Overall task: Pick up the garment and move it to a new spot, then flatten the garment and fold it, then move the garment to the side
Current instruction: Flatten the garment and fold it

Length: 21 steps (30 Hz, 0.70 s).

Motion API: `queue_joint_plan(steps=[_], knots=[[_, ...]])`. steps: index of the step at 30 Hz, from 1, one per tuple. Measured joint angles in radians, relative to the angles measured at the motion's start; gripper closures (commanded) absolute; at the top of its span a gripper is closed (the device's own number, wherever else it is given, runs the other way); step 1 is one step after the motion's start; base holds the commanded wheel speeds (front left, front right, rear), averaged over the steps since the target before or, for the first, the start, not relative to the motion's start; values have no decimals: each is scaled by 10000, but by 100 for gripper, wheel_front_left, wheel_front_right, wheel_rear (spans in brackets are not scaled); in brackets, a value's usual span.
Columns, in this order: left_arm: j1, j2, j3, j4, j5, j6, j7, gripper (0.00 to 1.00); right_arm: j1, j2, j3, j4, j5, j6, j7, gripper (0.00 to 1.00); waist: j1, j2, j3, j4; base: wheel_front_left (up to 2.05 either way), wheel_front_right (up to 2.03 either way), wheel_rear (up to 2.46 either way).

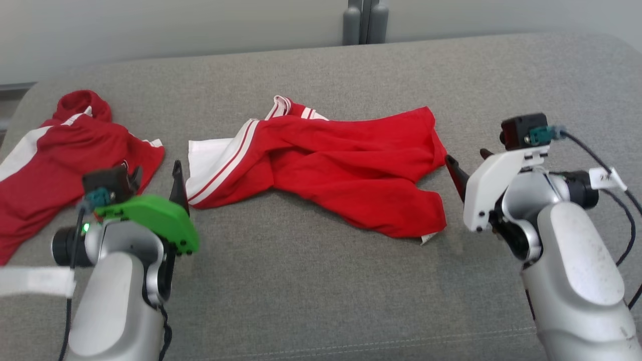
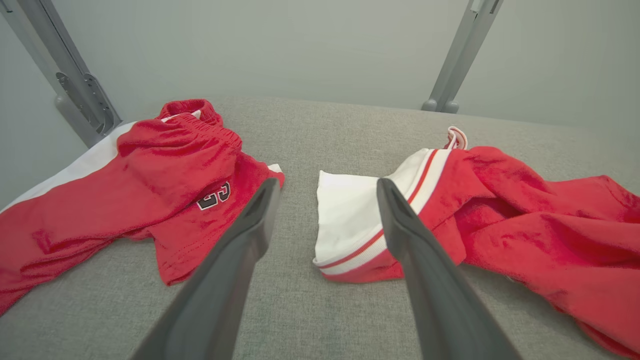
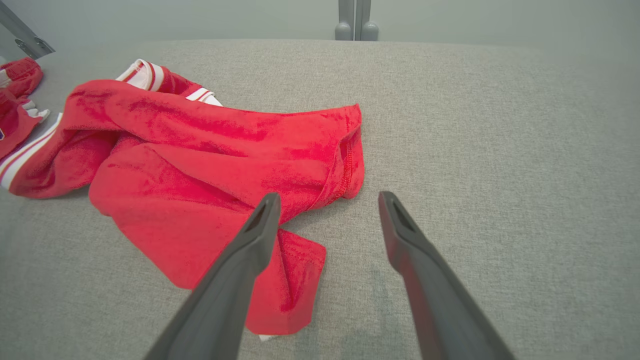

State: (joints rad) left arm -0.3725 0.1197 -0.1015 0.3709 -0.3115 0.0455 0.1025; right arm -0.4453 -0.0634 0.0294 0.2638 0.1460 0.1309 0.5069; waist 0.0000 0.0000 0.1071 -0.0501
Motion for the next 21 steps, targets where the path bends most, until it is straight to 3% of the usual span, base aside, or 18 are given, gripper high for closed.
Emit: queue_joint_plan(steps=[8, 14, 21], knots=[[-2860, 244, -525, 1561, 313, -25, 1864, 0, -2515, -443, 65, 894, 755, 0, 1570, 0, 0, 0, 1263, 21, 0, 0, 0], [-4050, 257, -798, 2583, 299, -412, 2552, 0, -3813, -999, 267, 1904, 566, -2, 1829, 0, 1, 0, 2135, 41, 0, 0, 0], [-5087, 347, -1060, 3557, 564, -286, 2968, 0, -4907, -1141, 673, 2677, 332, -2, 1778, 0, 1, 0, 2901, 125, 0, 0, 0]])
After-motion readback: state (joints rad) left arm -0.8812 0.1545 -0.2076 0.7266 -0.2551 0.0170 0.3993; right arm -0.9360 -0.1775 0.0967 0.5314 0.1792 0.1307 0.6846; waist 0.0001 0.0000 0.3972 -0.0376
